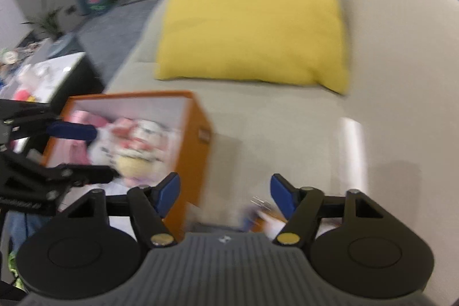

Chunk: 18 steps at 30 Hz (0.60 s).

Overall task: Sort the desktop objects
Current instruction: 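Move both tools toward the plush raccoon doll and small boxes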

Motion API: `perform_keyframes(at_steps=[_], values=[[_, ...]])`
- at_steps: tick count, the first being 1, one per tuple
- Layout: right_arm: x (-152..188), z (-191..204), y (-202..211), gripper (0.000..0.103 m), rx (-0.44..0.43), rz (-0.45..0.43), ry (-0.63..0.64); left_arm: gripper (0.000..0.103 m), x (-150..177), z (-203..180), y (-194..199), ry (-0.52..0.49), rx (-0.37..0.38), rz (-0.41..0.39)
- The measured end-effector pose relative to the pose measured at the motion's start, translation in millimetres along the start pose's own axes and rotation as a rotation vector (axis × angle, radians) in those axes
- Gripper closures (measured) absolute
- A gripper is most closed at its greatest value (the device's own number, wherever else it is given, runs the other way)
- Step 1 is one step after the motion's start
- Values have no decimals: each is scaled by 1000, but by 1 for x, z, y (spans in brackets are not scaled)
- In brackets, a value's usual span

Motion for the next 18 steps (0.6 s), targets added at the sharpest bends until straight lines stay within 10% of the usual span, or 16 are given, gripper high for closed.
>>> perform_keyframes(at_steps=[18], values=[[70,-100,-16,72,115,214,-50,33,-10,-121,-120,-479,165,120]])
Point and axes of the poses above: each gripper's, at about its wrist camera, not at the fingertips, and y roughly against the way its jaws point, z to its left, x to its underside, the point moved 3 cm from there along -y, roughly the way its jaws point, and after that the axes turned 7 degrees about -z, right-handed, at the moved point
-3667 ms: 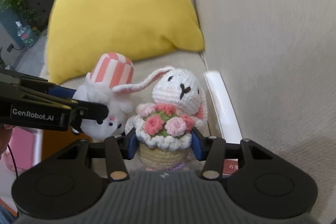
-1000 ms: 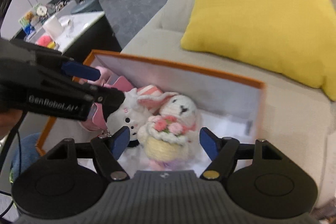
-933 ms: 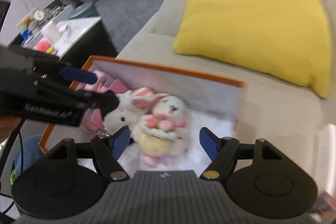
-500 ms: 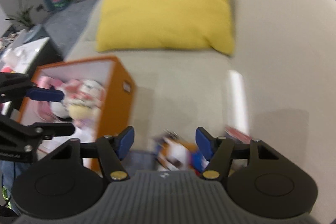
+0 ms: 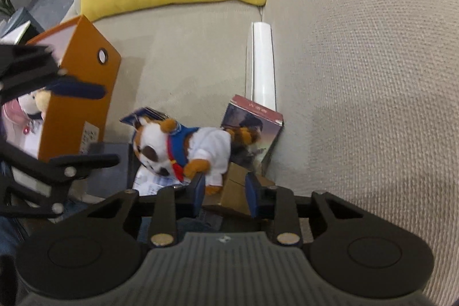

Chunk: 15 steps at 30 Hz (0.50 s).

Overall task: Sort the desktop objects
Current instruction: 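Move both tools toward the plush raccoon doll and small boxes, then grasp the raccoon chef doll with the left tool while the right tool grasps the PHOTO CARD box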

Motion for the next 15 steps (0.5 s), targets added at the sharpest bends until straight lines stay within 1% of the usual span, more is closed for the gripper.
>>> perform_keyframes(at_steps=[6,8,9,10,11,12,15], values=[[0,-6,-15,75,6,35,71,33,-14,-9,-39,-126,70,74],[0,-10,-21,77,-3,48,77,33,-16,-12,-54,-148,98,101],[0,-11,-23,79,-13,50,77,33,-16,-12,-60,-151,108,116],[0,-12,-25,80,-25,52,77,35,-16,-12,-65,-148,127,135],[0,-13,-26,80,-37,53,77,44,-15,-11,-70,-139,143,144],[-1,-14,-27,81,-45,52,79,46,-14,-11,-72,-124,161,150],[-2,-15,-27,81,-56,56,98,51,-11,-8,-74,-93,157,144]])
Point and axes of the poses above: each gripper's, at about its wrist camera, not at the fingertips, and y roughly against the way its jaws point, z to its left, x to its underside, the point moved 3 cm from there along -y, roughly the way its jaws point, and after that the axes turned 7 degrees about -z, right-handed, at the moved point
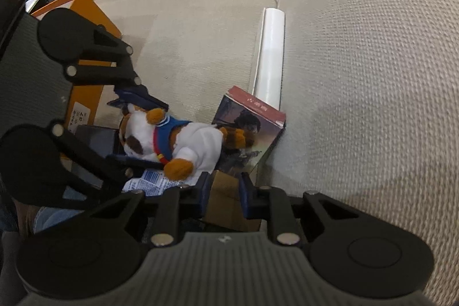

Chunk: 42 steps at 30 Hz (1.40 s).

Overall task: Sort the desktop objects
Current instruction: 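Grasp the raccoon chef doll with the left tool while the right tool grasps the PHOTO CARD box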

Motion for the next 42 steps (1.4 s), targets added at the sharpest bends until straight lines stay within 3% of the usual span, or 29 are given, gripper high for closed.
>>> perform_keyframes(at_steps=[3,5,10,14,19,23,27,31,35,38,42], values=[[-5,3,4,77,13,-10,66,58,5,9,6,99,2,-6],[-12,5,7,72,29,-30,115,69,10,17,14,182,2,-14],[-35,12,1,51,75,-41,323,70,24,34,33,336,-58,-84],[-50,15,-21,49,110,29,494,70,34,47,38,429,-44,-109],[-51,17,-52,50,97,144,574,68,32,53,39,467,-67,-96],[-48,19,-58,49,105,171,589,67,26,53,25,480,-72,-85],[-47,18,-49,61,100,166,543,67,24,53,13,492,-91,-75],[-46,15,-27,69,14,130,451,63,24,53,9,492,-79,-68],[-46,17,-21,69,-83,102,394,57,24,52,5,491,-82,-54],[-43,22,-24,67,-92,98,409,54,25,53,-1,505,-58,-38],[-39,29,-25,67,-56,101,438,60,27,58,0,557,-63,-46]])
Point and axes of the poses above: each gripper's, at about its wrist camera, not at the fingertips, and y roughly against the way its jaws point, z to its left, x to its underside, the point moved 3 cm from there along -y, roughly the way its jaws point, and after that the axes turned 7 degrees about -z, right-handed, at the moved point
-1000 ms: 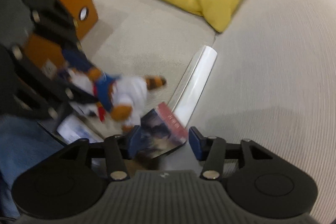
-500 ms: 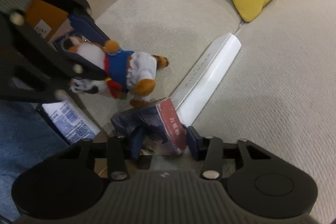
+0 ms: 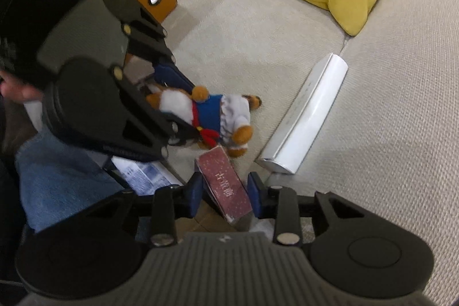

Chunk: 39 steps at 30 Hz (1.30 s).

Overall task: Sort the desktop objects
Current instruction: 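Grasp the raccoon chef doll with the left tool while the right tool grasps the PHOTO CARD box, then lift the raccoon doll with the left tool while the right tool lifts the PHOTO CARD box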

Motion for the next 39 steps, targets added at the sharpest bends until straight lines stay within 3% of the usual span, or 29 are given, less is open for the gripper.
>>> perform_keyframes(at_steps=[3,4,11,18,25,28,30,33,39], values=[[-2,5,5,70,40,-29,9,64,1,4,11,34,-7,-39],[-3,5,7,75,50,-41,-4,64,1,6,17,48,-23,-64],[-34,-18,2,79,42,-102,-208,64,-15,46,33,195,-117,-168],[-53,-47,-28,79,73,-192,-498,65,-6,62,19,290,-130,-161],[-38,-51,-24,67,90,-241,-639,65,-2,57,12,349,-98,-168],[-25,-55,-32,63,41,-227,-739,65,-3,57,11,357,-97,-177],[-18,-53,-38,64,15,-230,-783,65,-3,58,11,364,-94,-179],[-12,-47,-44,75,23,-240,-799,64,-4,56,10,350,-97,-180],[-9,-42,-41,79,63,-261,-798,63,-6,56,6,340,-97,-167]])
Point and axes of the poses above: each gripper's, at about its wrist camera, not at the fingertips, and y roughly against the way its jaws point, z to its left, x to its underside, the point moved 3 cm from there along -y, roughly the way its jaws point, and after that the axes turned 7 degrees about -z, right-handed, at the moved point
